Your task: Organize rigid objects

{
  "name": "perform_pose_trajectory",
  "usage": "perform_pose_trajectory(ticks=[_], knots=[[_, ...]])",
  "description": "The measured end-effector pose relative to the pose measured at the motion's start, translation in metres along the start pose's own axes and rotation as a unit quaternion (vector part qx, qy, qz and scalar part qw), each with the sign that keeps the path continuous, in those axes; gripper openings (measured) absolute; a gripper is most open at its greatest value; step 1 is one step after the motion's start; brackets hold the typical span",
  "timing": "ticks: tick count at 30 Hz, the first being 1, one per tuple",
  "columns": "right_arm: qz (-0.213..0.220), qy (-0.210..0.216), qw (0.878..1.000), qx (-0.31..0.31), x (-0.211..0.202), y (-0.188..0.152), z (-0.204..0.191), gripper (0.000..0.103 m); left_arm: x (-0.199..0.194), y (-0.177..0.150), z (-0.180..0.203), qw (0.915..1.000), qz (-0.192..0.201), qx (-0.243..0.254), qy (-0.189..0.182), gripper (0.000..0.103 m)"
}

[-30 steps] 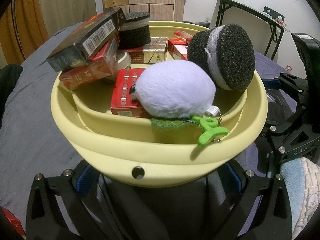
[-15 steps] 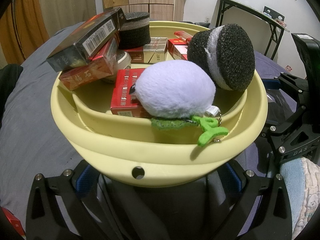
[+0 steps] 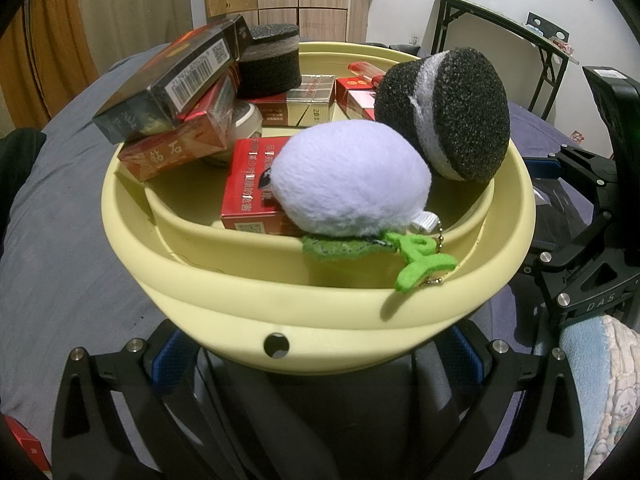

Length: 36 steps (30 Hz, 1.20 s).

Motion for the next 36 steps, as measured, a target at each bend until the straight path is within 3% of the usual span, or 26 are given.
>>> perform_pose_trajectory(ticks=[36], knots=[[0.0,0.0,1.0,0.0,-0.0015,0.0002,0.0018,0.103,0.0009,0.0004,0.0004,1.0,0.0,0.0,0.0,0.103]])
Point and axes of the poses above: each gripper's, at about its wrist camera, not at the fingertips, and x roughly the way its jaws point, z to its right, y to its top, the point moved 8 cm from there along x, roughly the way its jaws point, and after that the axes turned 3 degrees about -z, right-handed, at the moved point
